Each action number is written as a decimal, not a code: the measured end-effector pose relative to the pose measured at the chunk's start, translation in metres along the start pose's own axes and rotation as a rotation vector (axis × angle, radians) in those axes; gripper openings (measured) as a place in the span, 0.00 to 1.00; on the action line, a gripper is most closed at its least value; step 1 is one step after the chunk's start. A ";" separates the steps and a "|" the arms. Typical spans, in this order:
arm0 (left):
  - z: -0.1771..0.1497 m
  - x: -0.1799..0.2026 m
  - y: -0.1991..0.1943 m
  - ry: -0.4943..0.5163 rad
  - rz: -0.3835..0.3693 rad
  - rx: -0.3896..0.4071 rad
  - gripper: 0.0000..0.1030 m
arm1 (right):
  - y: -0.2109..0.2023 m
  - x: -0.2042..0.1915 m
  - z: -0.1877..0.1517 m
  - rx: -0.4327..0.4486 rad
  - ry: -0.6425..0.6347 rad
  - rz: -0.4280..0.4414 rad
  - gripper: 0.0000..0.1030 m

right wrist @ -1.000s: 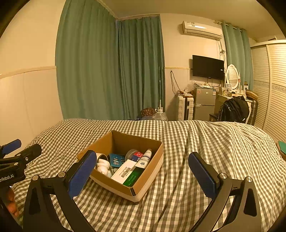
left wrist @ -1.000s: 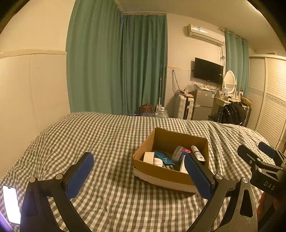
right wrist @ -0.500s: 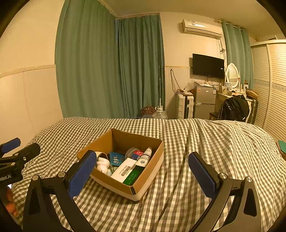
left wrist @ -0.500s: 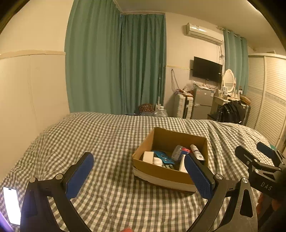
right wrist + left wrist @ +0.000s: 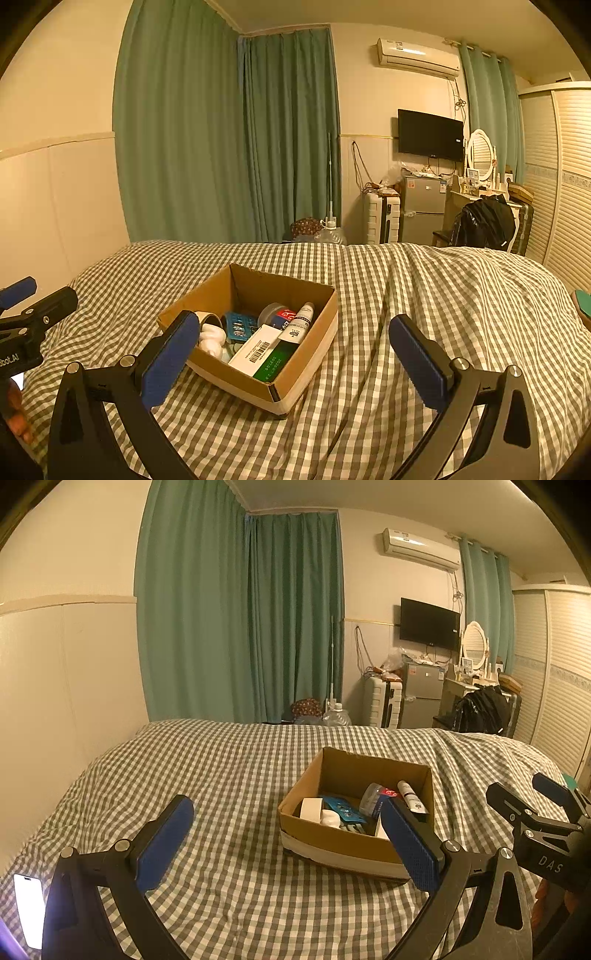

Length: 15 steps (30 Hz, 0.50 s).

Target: Organize objects

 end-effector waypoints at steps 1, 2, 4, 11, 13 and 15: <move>0.000 0.000 0.000 0.000 0.000 0.000 1.00 | 0.000 0.000 0.000 0.000 0.001 0.000 1.00; -0.001 0.000 0.000 0.000 0.000 -0.001 1.00 | 0.000 0.000 0.000 0.000 0.001 0.000 1.00; -0.001 0.000 0.001 0.003 0.003 -0.003 1.00 | 0.000 0.000 -0.001 -0.001 0.000 0.000 1.00; -0.003 -0.003 0.002 0.002 0.009 -0.004 1.00 | 0.003 -0.001 -0.003 -0.010 -0.001 -0.002 1.00; -0.003 -0.004 0.003 0.001 0.011 -0.004 1.00 | 0.003 -0.002 -0.003 -0.011 -0.003 -0.001 1.00; -0.004 -0.004 0.003 0.000 0.011 -0.006 1.00 | 0.004 -0.003 -0.004 -0.014 -0.006 -0.001 1.00</move>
Point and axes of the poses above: each gripper's, at about its wrist camera, not at the fingertips, and y roughly the way its jaws point, x to its right, z to its top, the point moved 10 cm from there along y, roughly the way its jaws point, and after that the axes turned 15 degrees about -y, right-handed, at the moved point
